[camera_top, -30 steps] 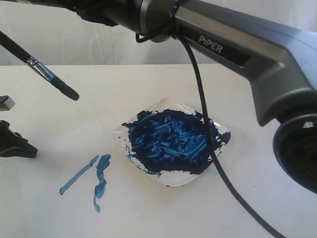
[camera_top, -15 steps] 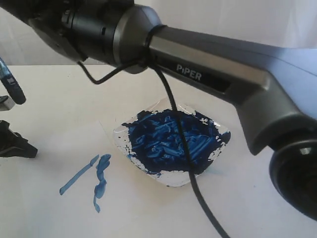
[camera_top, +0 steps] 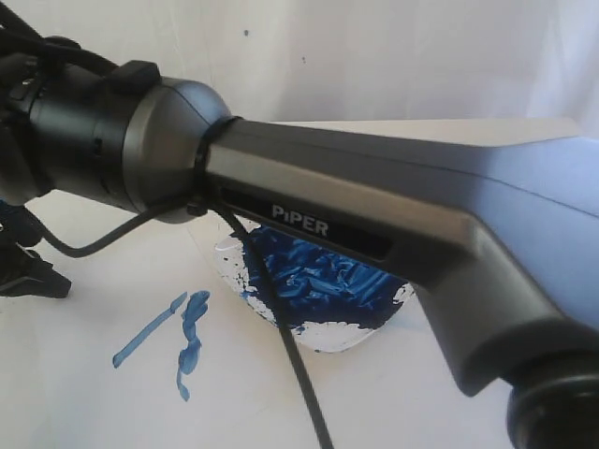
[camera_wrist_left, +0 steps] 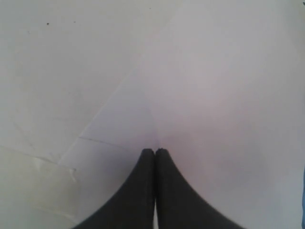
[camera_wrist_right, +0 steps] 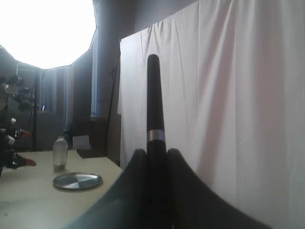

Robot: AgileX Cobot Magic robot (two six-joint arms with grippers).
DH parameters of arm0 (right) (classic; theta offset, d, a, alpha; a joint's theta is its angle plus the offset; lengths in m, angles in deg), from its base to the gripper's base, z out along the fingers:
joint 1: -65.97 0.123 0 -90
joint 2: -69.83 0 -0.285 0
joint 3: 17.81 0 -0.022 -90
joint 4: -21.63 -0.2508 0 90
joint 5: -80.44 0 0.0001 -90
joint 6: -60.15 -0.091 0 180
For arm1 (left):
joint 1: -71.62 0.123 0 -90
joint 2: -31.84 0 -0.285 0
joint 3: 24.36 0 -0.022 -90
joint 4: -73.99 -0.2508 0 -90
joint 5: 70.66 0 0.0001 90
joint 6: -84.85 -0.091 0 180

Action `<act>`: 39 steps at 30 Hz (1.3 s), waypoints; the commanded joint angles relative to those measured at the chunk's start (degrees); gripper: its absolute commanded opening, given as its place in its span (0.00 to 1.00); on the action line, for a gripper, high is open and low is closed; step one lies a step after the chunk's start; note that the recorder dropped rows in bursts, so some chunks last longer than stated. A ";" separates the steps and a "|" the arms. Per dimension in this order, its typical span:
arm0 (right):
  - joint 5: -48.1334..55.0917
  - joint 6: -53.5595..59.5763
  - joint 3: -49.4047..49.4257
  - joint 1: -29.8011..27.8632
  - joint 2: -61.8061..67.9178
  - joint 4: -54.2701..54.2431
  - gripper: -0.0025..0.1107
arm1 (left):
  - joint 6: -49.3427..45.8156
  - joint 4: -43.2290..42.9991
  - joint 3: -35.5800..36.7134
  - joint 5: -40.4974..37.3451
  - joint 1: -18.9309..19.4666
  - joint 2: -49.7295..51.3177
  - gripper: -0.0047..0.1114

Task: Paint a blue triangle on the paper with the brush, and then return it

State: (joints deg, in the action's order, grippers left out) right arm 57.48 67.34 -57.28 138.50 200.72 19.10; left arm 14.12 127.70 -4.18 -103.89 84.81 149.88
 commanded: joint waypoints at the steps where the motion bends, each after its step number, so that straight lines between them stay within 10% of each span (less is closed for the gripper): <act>1: -5.97 -1.41 0.06 -0.01 -0.63 0.01 0.02 | -0.03 0.18 0.31 -0.82 -0.18 0.00 0.04; 39: 44.69 2.69 -18.89 -6.89 -3.57 -3.31 0.02 | -0.03 0.18 0.31 -0.92 -0.18 0.00 0.04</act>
State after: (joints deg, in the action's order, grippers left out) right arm 100.18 69.69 -74.56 131.90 195.78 15.99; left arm 14.12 127.60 -4.18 -103.89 84.81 149.88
